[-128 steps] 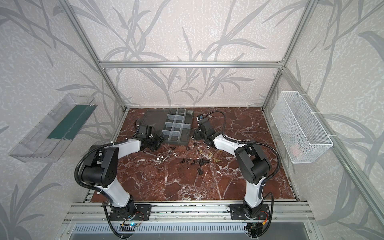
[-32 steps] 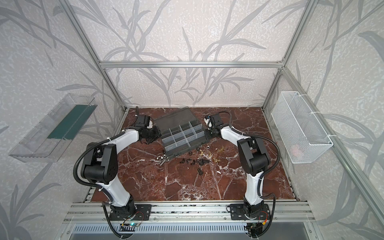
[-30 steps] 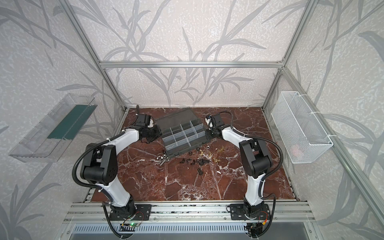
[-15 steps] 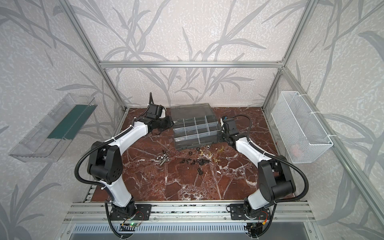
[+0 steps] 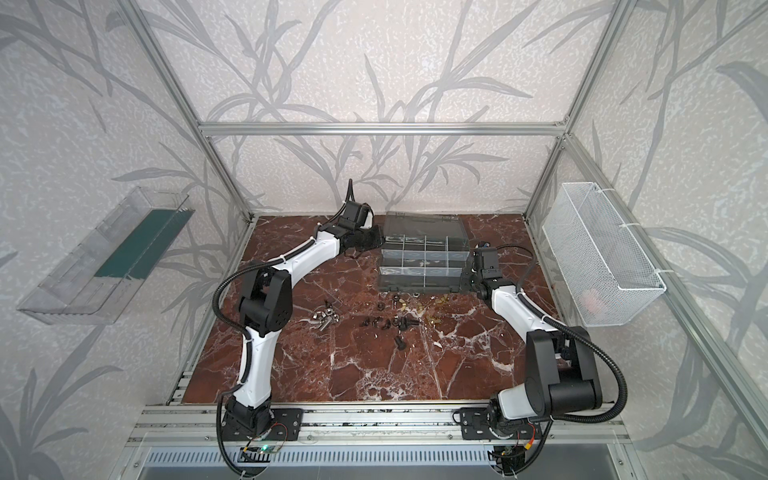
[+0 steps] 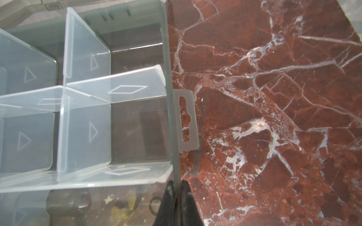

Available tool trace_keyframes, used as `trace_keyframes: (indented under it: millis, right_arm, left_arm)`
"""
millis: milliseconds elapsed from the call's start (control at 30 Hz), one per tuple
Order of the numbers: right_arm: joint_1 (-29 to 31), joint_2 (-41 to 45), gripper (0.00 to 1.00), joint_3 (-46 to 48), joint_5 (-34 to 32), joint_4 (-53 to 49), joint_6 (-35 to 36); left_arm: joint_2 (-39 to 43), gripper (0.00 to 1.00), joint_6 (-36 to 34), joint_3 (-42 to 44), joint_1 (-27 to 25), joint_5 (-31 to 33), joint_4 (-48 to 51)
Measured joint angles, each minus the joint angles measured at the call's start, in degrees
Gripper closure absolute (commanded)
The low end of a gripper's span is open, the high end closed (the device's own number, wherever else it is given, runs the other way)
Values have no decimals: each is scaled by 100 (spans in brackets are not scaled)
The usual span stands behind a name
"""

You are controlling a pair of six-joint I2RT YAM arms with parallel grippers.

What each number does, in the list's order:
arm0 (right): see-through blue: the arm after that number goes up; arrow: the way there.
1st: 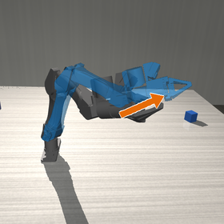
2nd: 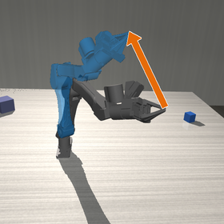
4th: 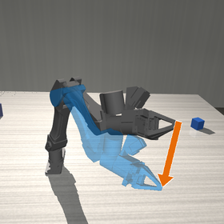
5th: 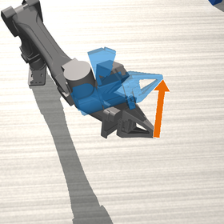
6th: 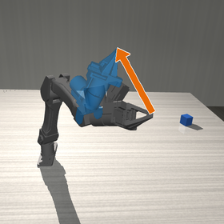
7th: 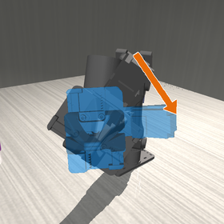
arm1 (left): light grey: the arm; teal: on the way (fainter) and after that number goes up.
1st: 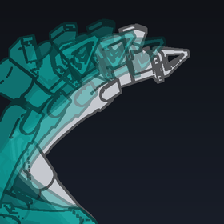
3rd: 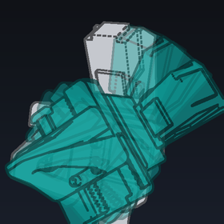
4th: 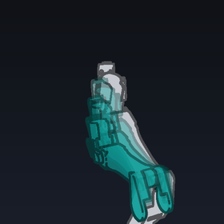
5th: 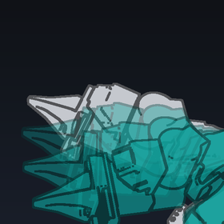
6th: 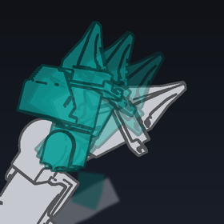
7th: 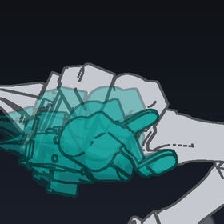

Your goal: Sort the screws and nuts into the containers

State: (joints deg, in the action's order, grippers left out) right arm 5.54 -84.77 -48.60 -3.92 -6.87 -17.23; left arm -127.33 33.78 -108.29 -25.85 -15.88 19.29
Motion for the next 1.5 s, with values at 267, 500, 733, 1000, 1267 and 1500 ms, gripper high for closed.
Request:
trace_keyframes:
  millis: [267,500,733,1000,1267,1500]
  right_arm:
    - [-28,-695,100,-208,81,339,-179]
    - [-61,-1272,100,-621,173,413,-184]
    - [-55,-1836,100,-1213,448,243,-131]
    - [-61,-2142,100,-1714,664,-358,-66]
    - [-66,-2282,100,-1998,750,-719,-9]
    - [-68,-2280,100,-1998,763,-763,20]
  left_arm:
    - [-551,100,-192,-789,2,166,37]
    - [-863,100,-284,-1064,66,278,44]
    - [-970,100,-275,-1064,236,264,50]
    - [-1102,100,-269,-1073,339,142,151]
    - [-1226,100,-225,-1064,400,-7,155]
    - [-1180,100,-153,-684,444,-79,-221]
